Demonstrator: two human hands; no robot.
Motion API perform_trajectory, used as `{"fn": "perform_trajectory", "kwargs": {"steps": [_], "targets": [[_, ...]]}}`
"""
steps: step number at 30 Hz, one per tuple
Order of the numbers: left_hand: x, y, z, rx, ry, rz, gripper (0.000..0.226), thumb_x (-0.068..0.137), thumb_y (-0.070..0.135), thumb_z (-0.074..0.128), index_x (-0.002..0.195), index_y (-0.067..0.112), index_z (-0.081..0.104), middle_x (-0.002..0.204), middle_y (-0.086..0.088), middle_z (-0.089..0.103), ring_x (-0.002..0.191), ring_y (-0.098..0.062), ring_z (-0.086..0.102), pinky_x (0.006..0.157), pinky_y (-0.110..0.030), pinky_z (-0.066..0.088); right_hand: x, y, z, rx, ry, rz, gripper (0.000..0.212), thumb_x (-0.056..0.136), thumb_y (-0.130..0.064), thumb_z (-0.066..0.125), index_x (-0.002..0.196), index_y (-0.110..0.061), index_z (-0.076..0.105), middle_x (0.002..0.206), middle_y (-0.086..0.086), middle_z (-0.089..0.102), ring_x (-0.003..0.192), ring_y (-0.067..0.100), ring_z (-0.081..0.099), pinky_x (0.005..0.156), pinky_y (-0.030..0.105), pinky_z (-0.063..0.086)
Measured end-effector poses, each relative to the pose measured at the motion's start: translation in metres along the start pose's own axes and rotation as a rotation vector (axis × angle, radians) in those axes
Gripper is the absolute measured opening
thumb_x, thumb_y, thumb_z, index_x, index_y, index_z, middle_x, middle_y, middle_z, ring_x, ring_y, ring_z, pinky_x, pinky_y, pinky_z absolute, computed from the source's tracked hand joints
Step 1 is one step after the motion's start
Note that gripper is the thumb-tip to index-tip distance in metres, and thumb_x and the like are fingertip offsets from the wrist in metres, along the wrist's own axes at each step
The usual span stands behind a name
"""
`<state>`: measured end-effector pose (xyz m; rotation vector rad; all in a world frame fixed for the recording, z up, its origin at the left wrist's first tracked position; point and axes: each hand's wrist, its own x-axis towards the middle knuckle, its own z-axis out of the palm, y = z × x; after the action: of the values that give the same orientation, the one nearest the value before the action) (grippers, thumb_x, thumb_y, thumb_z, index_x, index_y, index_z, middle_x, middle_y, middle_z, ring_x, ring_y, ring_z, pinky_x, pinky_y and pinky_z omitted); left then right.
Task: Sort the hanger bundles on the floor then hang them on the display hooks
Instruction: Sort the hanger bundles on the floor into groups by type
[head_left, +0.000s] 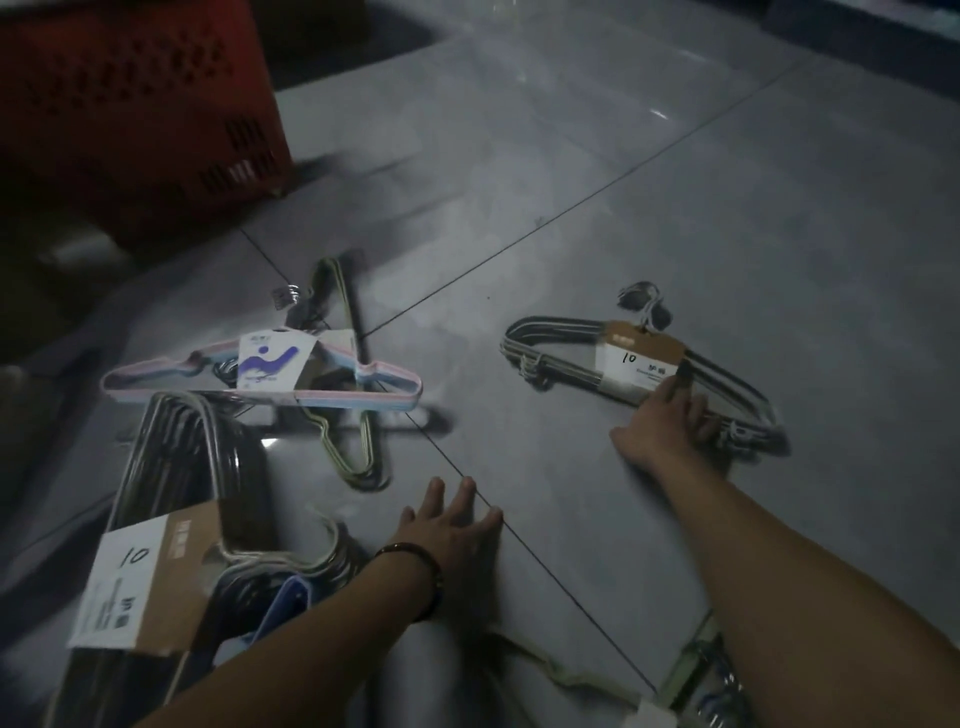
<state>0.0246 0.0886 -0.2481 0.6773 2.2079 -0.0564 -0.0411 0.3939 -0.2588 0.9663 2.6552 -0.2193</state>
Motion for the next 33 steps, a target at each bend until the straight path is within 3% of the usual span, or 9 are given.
{"fn": "perform_trajectory", "kwargs": {"steps": [4,6,9,11,13,18,23,27,33], "targets": [[-0.003,0.002,-0.006,0.002,0.003,-0.008,0.076,0.106,0.022,0.048,0.163,0.045,0.002,0.171,-0.001,-0.025,0.155,-0.041,-0.024,0.125,-0.065,0.006,-0.005,-0.002,0.011,0.097,0.057,-0.033,0.118,0.081,-0.047,0.078,0.160,-0.007,0.000,0.154,0.025,0.038,0.136,0.042,0.043,0.113,0.053,0.038],[-0.004,0.003,-0.010,0.021,-0.031,-0.026,0.074,0.106,0.024,0.047,0.163,0.045,0.004,0.171,-0.001,-0.023,0.155,-0.042,-0.022,0.125,-0.065,0.009,-0.022,-0.006,0.027,0.157,0.015,-0.071,0.120,0.084,-0.038,0.081,0.160,-0.017,-0.010,0.155,0.025,0.037,0.135,0.041,0.048,0.107,0.055,0.048],[-0.014,0.010,-0.029,-0.038,-0.087,-0.033,0.068,0.106,0.030,0.050,0.164,0.038,0.016,0.173,-0.007,-0.010,0.157,-0.044,-0.006,0.126,-0.059,0.018,-0.051,-0.010,0.042,0.104,0.035,-0.096,0.111,0.096,-0.036,0.069,0.160,-0.025,-0.021,0.162,0.026,0.021,0.141,0.038,0.039,0.111,0.052,0.046],[-0.021,0.017,-0.042,-0.153,-0.060,-0.015,0.059,0.105,0.036,0.055,0.160,0.027,0.035,0.169,-0.011,0.023,0.154,-0.038,0.025,0.123,-0.046,0.029,-0.060,-0.011,0.039,0.092,0.032,-0.103,0.104,0.099,-0.035,0.064,0.162,-0.026,-0.019,0.162,0.029,0.022,0.142,0.043,0.037,0.111,0.054,0.044],[-0.041,0.018,-0.051,-0.258,0.037,0.031,0.053,0.102,0.043,0.059,0.151,0.025,0.051,0.155,-0.010,0.049,0.143,-0.031,0.045,0.115,-0.036,0.038,-0.071,-0.014,0.022,0.042,0.049,-0.130,0.096,0.098,-0.036,0.063,0.164,-0.032,-0.007,0.161,0.031,0.025,0.143,0.046,0.036,0.110,0.057,0.045],[-0.109,-0.007,-0.075,-0.451,0.236,0.161,0.033,0.101,0.032,0.062,0.132,0.025,0.070,0.133,-0.002,0.069,0.119,-0.020,0.065,0.101,-0.028,0.050,-0.101,-0.035,-0.043,0.296,0.202,-0.347,0.082,0.086,-0.031,0.072,0.158,-0.032,0.033,0.146,0.016,0.055,0.128,0.040,0.057,0.098,0.043,0.053],[-0.169,-0.068,-0.099,-0.874,0.174,0.095,0.028,0.105,0.023,0.059,0.130,0.015,0.067,0.127,-0.012,0.071,0.104,-0.029,0.072,0.077,-0.037,0.059,-0.167,-0.083,-0.099,0.761,0.306,-0.388,0.078,0.075,-0.035,0.089,0.146,-0.028,0.056,0.124,0.004,0.072,0.105,0.031,0.070,0.087,0.037,0.056],[-0.215,-0.135,-0.116,-1.069,0.211,0.002,0.030,0.104,0.026,0.060,0.132,0.017,0.066,0.124,-0.010,0.074,0.104,-0.033,0.073,0.083,-0.040,0.060,-0.222,-0.140,-0.131,0.956,0.273,-0.508,0.054,0.072,-0.044,0.087,0.122,-0.034,0.069,0.096,-0.006,0.074,0.081,0.019,0.071,0.072,0.038,0.061],[-0.259,-0.206,-0.133,-1.626,0.399,-0.144,0.020,0.106,0.026,0.056,0.119,0.012,0.062,0.108,-0.012,0.065,0.102,-0.038,0.065,0.076,-0.043,0.054,-0.285,-0.236,-0.153,1.248,-0.152,-0.549,0.015,0.081,-0.022,0.084,0.091,-0.015,0.075,0.050,0.001,0.048,0.038,0.016,0.038,0.042,0.022,0.036]]}}
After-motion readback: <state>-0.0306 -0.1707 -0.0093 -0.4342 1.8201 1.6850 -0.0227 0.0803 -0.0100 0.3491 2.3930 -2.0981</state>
